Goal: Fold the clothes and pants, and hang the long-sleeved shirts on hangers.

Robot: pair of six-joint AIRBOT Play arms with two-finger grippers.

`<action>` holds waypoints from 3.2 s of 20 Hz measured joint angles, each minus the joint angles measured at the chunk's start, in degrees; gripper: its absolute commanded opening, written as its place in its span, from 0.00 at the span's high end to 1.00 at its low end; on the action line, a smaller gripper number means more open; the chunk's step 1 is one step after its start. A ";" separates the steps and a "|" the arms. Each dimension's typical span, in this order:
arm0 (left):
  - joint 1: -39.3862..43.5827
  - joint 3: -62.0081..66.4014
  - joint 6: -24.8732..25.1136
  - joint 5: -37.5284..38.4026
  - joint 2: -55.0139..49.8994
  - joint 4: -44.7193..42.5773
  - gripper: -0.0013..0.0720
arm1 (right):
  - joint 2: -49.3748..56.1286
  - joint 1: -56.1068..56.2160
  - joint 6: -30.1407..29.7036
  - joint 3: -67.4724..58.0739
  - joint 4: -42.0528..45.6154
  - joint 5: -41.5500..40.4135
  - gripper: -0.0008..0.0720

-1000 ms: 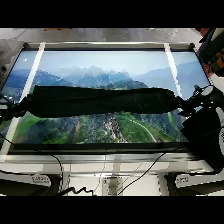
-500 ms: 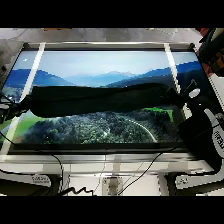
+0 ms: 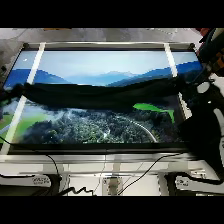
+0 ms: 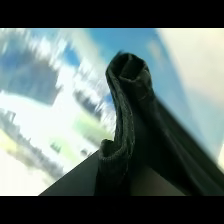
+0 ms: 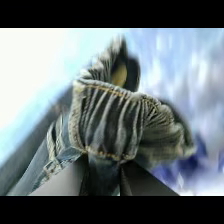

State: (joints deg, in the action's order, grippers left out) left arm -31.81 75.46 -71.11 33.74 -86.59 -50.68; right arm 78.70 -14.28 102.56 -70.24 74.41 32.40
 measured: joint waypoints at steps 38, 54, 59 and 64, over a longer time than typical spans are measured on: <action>-3.89 -11.56 1.25 28.44 21.86 -29.94 0.93 | -8.63 6.43 -18.16 7.08 -4.63 36.79 0.92; 12.94 -10.75 6.84 29.31 36.70 14.27 0.93 | 21.53 63.21 -7.48 -12.52 -22.12 -5.40 0.92; 15.61 -10.75 7.02 29.57 36.85 15.74 0.93 | 28.46 71.30 -7.28 -21.90 -23.76 -4.79 0.92; 16.31 -10.75 7.04 29.38 36.87 16.50 0.93 | 28.46 68.37 -9.57 -24.09 -16.96 3.54 0.92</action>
State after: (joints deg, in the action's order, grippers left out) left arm -15.51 64.71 -64.07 63.11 -49.71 -34.17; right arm 107.15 54.08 92.99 -94.32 57.45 35.94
